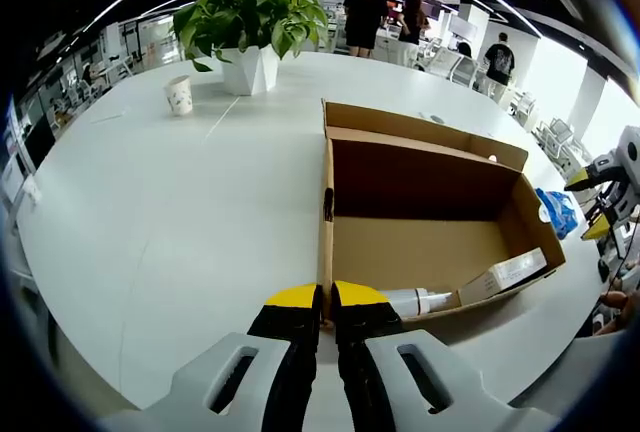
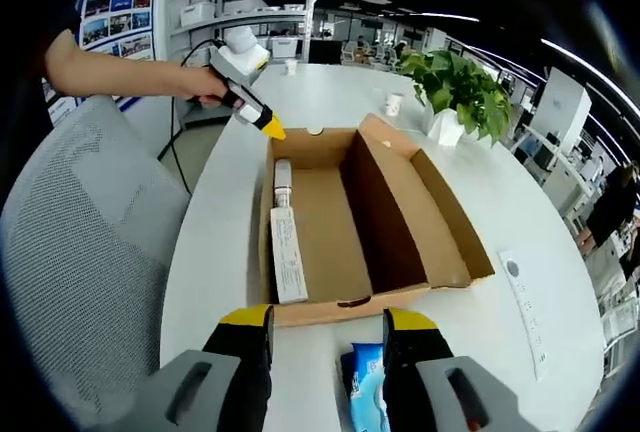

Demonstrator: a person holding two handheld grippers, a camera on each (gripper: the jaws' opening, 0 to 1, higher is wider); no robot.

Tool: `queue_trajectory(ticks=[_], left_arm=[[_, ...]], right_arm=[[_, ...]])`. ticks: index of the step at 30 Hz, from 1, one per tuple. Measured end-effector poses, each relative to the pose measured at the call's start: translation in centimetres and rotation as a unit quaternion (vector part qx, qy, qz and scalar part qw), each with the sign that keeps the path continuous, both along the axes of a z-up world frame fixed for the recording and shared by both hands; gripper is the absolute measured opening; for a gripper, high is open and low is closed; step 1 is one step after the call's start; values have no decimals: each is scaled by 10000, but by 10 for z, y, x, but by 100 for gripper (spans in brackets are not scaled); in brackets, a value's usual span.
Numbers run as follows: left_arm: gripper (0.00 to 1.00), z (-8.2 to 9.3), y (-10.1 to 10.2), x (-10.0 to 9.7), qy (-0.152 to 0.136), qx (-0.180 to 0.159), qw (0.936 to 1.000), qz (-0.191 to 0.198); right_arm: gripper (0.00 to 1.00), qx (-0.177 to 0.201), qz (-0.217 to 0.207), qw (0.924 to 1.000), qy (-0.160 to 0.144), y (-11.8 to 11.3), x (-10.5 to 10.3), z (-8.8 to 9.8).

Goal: Operate the shoe box by opening the lid, removing the specified soft item, and placing it in the target area until the item is outside and the box remains undamaged.

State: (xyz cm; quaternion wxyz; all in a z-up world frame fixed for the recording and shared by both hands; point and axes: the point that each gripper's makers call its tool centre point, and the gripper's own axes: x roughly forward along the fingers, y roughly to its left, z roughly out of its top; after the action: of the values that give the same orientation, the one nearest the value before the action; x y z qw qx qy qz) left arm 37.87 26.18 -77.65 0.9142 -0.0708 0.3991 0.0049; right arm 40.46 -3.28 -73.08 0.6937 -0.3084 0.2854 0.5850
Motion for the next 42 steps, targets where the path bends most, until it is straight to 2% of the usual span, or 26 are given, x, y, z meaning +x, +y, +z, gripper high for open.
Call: queue_trajectory(ticks=[7,12,26,42], left_arm=[[2,-2,4,2,-3,6,10000,-4],[2,-3,5,3,-8,2,10000,-5],[2,-6,8,6,-23,-46,10000,14],[2,-4,3,2,-38,-53,10000,14]], right_arm=[[41,-184,348,9992,1,11,-3,-1],[42,-296,484,9984,10,21,-1,-9],[42,-498,652,9966,119,34,0,-27],[42,-734,899,9926,345,50,0,-51]])
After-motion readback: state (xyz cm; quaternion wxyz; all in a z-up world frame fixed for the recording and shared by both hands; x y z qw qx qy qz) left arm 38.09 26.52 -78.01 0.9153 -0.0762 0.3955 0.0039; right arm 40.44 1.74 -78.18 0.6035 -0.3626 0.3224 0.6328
